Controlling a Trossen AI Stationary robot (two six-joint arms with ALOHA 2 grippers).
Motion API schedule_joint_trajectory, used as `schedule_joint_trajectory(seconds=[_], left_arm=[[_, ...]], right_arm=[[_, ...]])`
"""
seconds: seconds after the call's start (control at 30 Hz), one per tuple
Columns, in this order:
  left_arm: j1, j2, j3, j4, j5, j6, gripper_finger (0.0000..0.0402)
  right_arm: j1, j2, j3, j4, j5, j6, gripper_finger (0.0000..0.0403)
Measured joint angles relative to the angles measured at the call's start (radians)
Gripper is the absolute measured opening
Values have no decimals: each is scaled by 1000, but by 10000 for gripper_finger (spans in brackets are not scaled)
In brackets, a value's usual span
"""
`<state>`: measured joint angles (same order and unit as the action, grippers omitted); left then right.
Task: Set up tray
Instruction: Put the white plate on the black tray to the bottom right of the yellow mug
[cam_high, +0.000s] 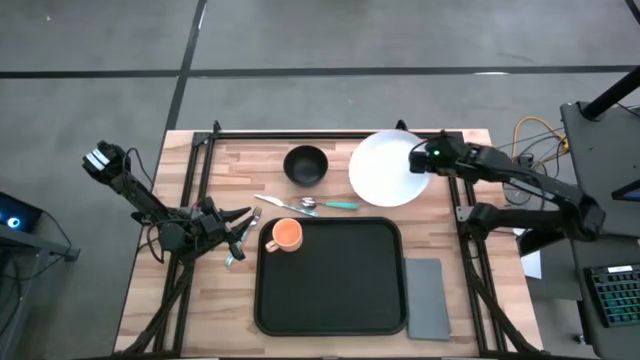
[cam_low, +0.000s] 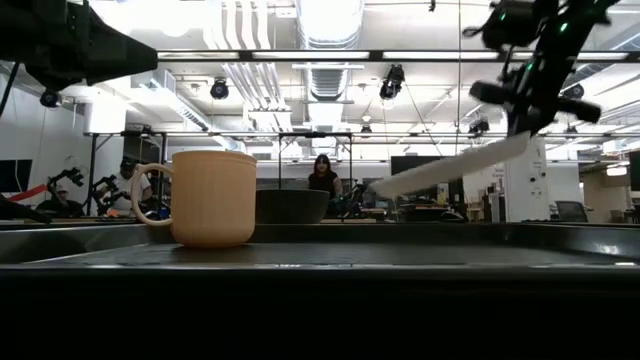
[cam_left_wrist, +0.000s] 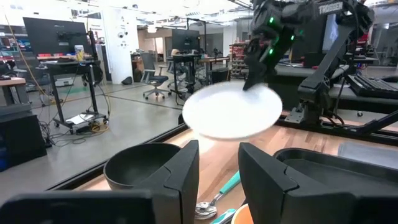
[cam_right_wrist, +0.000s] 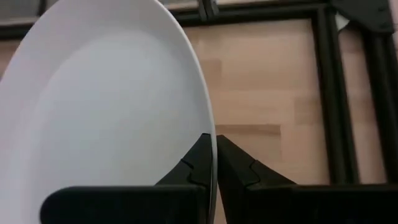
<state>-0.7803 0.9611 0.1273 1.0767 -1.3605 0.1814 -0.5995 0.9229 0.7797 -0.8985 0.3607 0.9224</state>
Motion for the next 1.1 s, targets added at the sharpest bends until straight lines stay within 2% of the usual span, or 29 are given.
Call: schedule_joint_trajectory(seconds=[0.07, 0.2, 0.27, 0.37, 0.53, 0.63, 0.73, 0.87, 1.1], left_arm=[[0, 0, -1, 0, 0, 0, 94], [0, 0, -5, -7, 0, 0, 94], [0, 0, -5, -20, 0, 0, 94], [0, 0, -5, -22, 5, -14, 94], [0, -1, -8, -22, 81, -49, 94], [0, -1, -5, -22, 87, -60, 94], [0, -1, -1, -22, 87, -60, 94], [0, -1, 4, -22, 87, -61, 94], [0, -1, 22, -22, 105, -36, 94]], right_arm=[[0, -38, 30, -53, -34, 5, 8], [42, -100, 74, -99, -166, 6, 8], [100, -119, 87, -117, -227, 15, 8], [250, -132, 88, -119, -243, 55, 8], [577, -120, 32, 2, -154, 165, 8], [763, -90, -24, 152, -53, 214, 8], [899, -39, -82, 276, 53, 248, 8], [981, 51, -160, 403, 144, 296, 8], [945, 233, -229, 687, 108, 259, 8]])
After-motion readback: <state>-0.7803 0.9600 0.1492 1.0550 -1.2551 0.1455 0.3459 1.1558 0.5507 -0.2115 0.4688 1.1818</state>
